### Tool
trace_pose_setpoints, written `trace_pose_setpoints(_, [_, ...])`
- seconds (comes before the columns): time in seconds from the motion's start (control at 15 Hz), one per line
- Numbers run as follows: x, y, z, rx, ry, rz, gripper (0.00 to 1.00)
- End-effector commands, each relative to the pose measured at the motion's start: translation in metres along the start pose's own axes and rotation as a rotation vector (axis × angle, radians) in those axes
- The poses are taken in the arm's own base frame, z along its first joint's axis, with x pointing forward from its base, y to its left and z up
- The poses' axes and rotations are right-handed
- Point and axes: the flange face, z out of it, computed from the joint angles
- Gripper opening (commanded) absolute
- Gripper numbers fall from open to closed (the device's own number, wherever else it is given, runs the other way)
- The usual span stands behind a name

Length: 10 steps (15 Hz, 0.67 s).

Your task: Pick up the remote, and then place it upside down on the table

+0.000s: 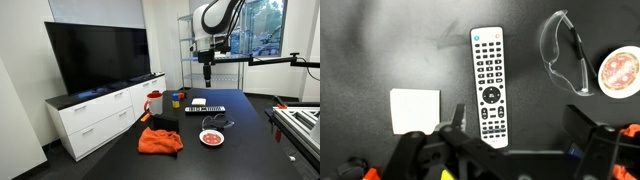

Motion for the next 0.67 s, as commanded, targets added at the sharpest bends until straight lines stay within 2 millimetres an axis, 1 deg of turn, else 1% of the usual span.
trace_pose_setpoints(0.0, [0.011, 0.010, 0.006, 0.015, 0.015, 0.029, 1.00])
trace_pose_setpoints(0.27, [0.019, 0.026, 0.035, -0.015, 0.021, 0.048, 1.00])
trace_pose_setpoints(0.4, [0.021, 0.029, 0.050, -0.026, 0.024, 0.045, 1.00])
trace_pose_setpoints(0.6, [0.021, 0.028, 0.068, -0.035, 0.018, 0.033, 1.00])
